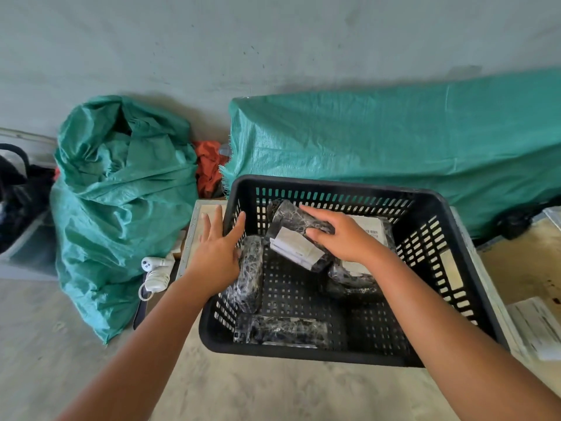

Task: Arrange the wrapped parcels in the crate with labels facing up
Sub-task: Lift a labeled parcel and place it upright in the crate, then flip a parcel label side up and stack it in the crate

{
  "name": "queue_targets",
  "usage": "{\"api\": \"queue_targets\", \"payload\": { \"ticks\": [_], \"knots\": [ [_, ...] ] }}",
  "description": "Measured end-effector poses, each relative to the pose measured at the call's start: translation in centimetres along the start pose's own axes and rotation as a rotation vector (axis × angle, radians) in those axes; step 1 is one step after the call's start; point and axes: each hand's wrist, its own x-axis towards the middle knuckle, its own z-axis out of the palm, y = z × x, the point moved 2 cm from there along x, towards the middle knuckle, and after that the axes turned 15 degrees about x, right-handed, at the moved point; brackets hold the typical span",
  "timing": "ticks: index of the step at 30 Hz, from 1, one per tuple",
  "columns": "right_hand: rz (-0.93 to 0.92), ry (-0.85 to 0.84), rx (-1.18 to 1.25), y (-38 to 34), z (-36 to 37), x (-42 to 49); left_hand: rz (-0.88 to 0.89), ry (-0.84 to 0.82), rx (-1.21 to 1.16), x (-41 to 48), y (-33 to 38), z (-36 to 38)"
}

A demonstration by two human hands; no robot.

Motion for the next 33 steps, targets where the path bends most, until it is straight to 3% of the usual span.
{"api": "queue_targets", "payload": {
  "ticks": [3, 9, 12, 15, 20, 25, 33],
  "knots": [
    [-0.027, 0.009, 0.106, -1.9, -2.4, -0.8, 0.134, 0.115, 0.078, -0.2, 1.5, -1.3],
    [-0.038, -0.082, 0.332, -4.8, -6.2, -1.7, 0.39, 0.08, -0.47, 0.2, 5.0, -4.4],
    [-0.01, -0.149, 0.486, -5.4, -6.9, -1.7, 0.498, 0.067, -0.522, 0.3, 6.4, -5.3],
    [0.049, -0.118, 0.542, -5.0, -6.9, -1.5, 0.444, 0.007, -0.582, 0.6, 6.8, -4.9],
    [-0.04, 0.133, 0.484, -3.6, -6.5, -1.5, 0.364, -0.102, -0.703, 1.2, 6.7, -3.8],
    [0.004, 0.074, 0.321, -1.2, -3.9, -2.3, 0.213, -0.194, -0.794, 2.4, 5.8, -2.6],
    [0.188, 0.115, 0.197, 2.6, 1.8, -0.2, -0.002, -0.421, -0.497, 4.7, 7.3, 0.7]
  ]
}}
